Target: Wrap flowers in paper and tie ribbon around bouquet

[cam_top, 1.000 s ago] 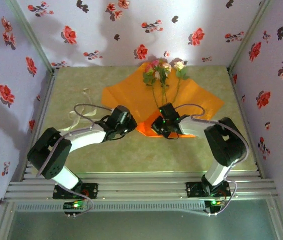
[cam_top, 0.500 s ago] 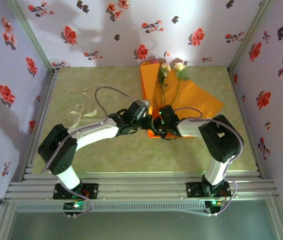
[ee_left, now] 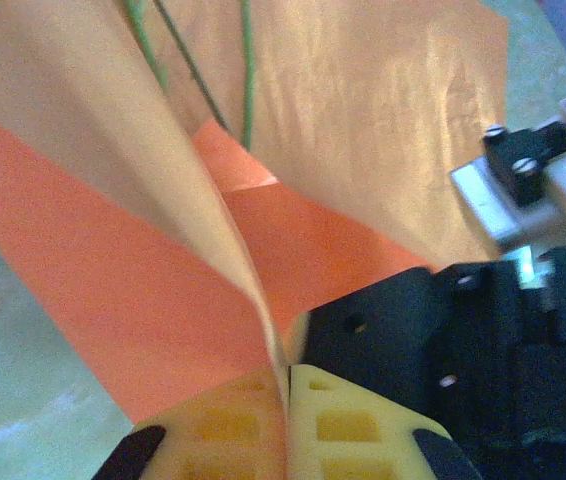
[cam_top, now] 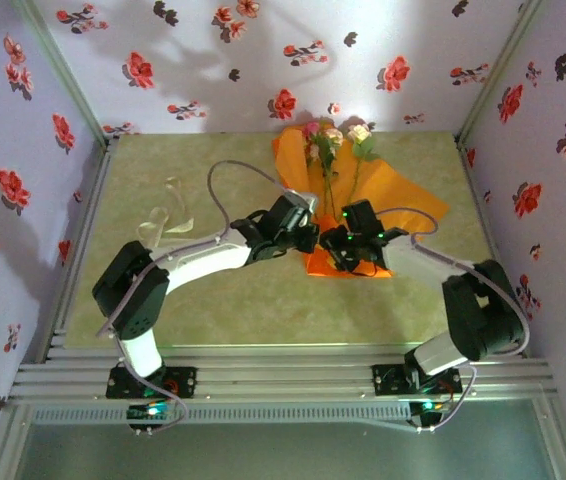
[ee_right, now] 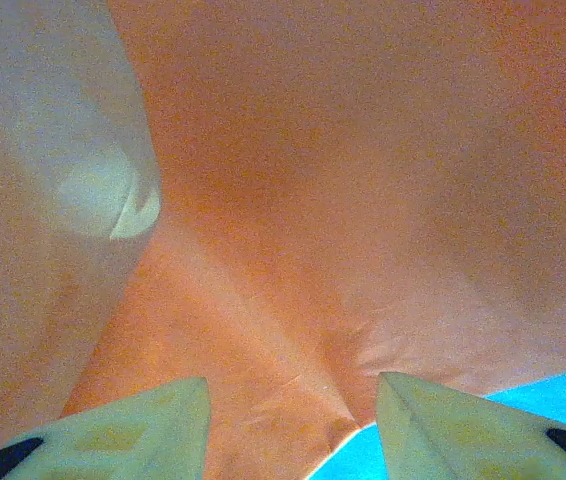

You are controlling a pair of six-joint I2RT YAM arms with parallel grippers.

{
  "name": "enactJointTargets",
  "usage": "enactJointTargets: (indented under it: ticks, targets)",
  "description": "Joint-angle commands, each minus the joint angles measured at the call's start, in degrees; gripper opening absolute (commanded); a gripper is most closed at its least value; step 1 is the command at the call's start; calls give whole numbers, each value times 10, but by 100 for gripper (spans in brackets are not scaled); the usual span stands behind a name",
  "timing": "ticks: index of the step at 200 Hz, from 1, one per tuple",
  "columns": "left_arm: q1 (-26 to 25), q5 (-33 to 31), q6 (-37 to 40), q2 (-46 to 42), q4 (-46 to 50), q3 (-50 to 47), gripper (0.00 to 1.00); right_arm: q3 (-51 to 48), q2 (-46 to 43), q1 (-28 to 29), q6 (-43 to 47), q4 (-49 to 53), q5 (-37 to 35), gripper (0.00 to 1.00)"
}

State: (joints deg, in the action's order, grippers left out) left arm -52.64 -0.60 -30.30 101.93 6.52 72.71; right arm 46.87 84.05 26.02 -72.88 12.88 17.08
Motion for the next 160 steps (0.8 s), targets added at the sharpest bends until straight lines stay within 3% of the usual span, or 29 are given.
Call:
enactJointTargets:
  ticks: [1, 23, 57, 111, 160]
  targets:
    - [-16, 22, 60, 32, 23, 21, 2, -23, -47, -44, 19, 54, -20, 44]
    - [-31, 36, 117, 65, 60, 61, 1, -57, -77, -99, 34, 62, -10, 37]
    - [-54, 35, 202, 120, 140, 121, 0, -65, -101, -157, 69, 83, 3, 37]
    - [-75, 19, 259, 173, 157, 161, 1, -13, -90, -183, 133, 103, 13, 48]
    - [-81, 16, 276, 198, 164, 173, 2, 5, -101, -184, 160, 57, 50, 65]
